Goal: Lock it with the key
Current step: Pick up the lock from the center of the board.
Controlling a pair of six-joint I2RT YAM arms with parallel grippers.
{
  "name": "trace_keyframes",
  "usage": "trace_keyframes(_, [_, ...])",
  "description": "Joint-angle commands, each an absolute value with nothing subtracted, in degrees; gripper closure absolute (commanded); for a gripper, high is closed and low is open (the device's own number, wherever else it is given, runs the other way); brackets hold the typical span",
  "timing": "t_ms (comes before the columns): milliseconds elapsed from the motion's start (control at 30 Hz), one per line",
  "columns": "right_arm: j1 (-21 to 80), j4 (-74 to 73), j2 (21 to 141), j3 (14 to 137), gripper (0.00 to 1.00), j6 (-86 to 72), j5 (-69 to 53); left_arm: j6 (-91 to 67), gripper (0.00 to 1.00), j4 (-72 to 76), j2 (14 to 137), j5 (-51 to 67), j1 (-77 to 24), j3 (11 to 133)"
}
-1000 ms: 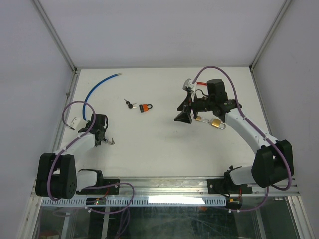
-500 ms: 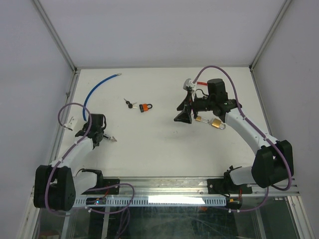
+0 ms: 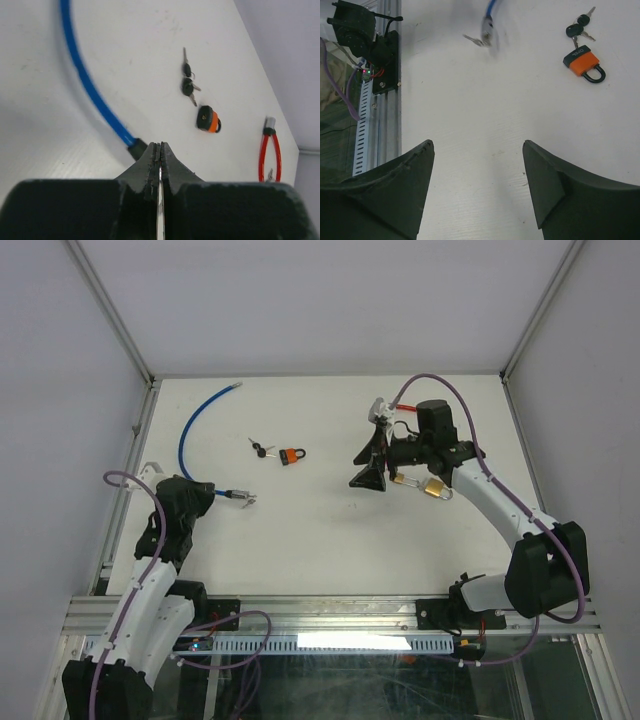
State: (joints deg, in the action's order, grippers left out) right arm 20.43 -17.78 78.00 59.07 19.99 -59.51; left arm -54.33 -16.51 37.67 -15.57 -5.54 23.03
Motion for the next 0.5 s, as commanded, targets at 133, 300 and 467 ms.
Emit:
trace_keyframes(133, [20.26, -11.93, 74.14, 55.94, 0.20, 23.34, -67.57, -50.58, 1.00, -9.52, 36.80, -2.32, -7.00, 26.74])
trace_keyframes(300, [20.81, -7.57, 73.17, 52.20, 0.16, 25.17, -68.52, -47.98, 1.00, -9.87, 35.06, -5.37, -7.70, 26.11])
trace_keyframes(467, [22.45, -11.24, 74.40, 52.61, 0.14, 31.76, -65.95, -43.90, 0.91, -7.37, 39.96, -7.25, -7.65, 23.77])
